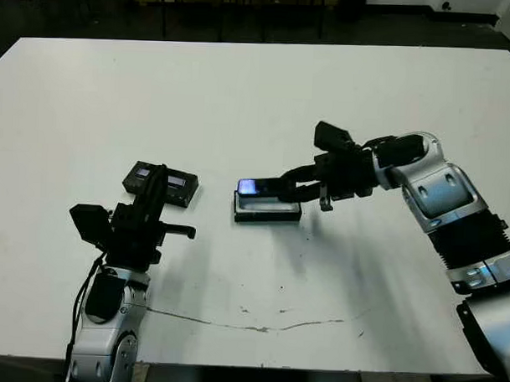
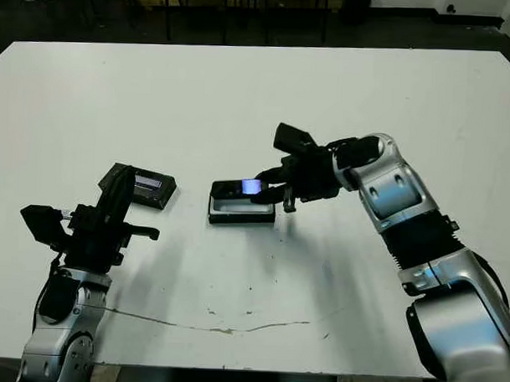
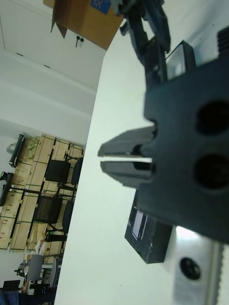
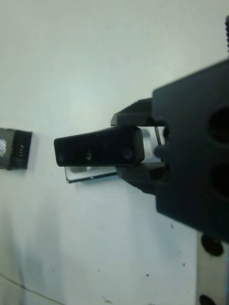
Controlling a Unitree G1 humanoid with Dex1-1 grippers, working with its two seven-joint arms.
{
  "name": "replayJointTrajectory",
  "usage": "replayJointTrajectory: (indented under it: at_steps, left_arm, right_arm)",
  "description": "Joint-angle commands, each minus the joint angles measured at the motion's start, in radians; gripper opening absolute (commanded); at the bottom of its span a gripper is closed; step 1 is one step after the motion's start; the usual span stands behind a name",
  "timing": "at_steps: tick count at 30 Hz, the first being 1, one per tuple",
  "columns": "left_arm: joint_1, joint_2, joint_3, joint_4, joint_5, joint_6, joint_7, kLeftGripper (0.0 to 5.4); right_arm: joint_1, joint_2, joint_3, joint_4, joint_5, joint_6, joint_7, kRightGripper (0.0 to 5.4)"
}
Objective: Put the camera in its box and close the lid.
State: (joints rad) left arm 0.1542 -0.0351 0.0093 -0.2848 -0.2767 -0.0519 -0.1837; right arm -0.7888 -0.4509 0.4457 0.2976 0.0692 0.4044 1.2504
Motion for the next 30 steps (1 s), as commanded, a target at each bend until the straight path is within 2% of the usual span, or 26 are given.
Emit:
replayJointTrajectory:
  at_steps: [1, 7, 14, 16, 26, 30]
  left_arm:
    - [0.014, 0.005, 0.003, 0.019, 0.010, 0.000, 0.007, 0.00]
    - [0.017, 0.003, 0.001, 0.017, 0.010, 0.003, 0.010, 0.00]
    - [0.015, 0.001, -0.002, 0.030, 0.008, -0.013, 0.005, 0.00]
    - [0.014, 0.002, -0.003, 0.030, 0.008, -0.012, 0.006, 0.00]
    - [0.019, -0.001, -0.012, 0.030, 0.020, -0.020, 0.015, 0.00]
    - [0.023, -0.005, -0.015, 0.026, 0.019, -0.020, 0.018, 0.00]
  right_arm:
    - [-0.005, -0.003, 0.012, 0.010, -0.022, -0.014, 0.012, 0.54]
    - [-0.011, -0.015, 0.024, 0.025, -0.062, -0.018, 0.026, 0.54]
    - [-0.028, -0.017, 0.016, 0.078, -0.071, -0.029, 0.067, 0.54]
    - [-0.032, -0.019, 0.019, 0.088, -0.079, -0.059, 0.074, 0.54]
    - [-0.058, 0.004, 0.047, 0.128, -0.133, -0.089, 0.096, 0.54]
    - [-0.067, 0.018, 0.069, 0.134, -0.164, -0.131, 0.086, 0.54]
